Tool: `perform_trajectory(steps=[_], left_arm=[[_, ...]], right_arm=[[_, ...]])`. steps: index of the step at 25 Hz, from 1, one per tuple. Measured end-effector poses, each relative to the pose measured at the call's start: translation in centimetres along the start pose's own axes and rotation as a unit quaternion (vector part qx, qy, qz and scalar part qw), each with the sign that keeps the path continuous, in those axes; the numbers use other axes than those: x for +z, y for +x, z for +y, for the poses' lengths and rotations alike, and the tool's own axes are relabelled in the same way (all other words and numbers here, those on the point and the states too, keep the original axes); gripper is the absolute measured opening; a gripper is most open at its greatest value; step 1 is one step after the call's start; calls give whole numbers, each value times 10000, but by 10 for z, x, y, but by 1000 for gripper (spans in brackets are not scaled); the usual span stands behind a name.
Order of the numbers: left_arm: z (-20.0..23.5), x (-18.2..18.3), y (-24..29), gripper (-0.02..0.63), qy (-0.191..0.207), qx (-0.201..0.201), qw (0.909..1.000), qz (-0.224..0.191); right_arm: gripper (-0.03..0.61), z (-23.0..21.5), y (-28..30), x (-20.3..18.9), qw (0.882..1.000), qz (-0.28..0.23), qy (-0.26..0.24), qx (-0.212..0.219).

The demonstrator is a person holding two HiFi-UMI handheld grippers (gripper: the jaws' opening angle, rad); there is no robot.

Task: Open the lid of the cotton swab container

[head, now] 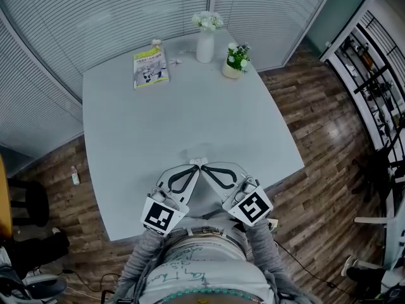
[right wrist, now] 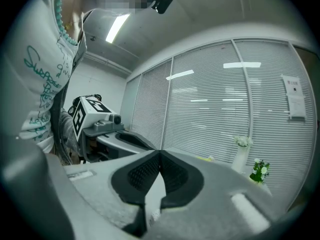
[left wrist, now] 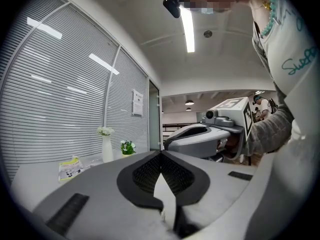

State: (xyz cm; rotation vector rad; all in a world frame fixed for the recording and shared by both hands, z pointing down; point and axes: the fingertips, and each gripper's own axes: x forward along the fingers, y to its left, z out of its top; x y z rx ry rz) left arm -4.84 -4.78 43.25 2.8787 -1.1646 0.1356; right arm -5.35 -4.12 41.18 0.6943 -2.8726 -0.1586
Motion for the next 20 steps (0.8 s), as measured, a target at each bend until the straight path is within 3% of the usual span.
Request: perform_trajectory(steps=[20], left_arm=[[6, -8, 3, -2, 0, 28, 10000, 84]], right_arm=[[2, -4, 3, -5, 10000, 33, 37, -19]])
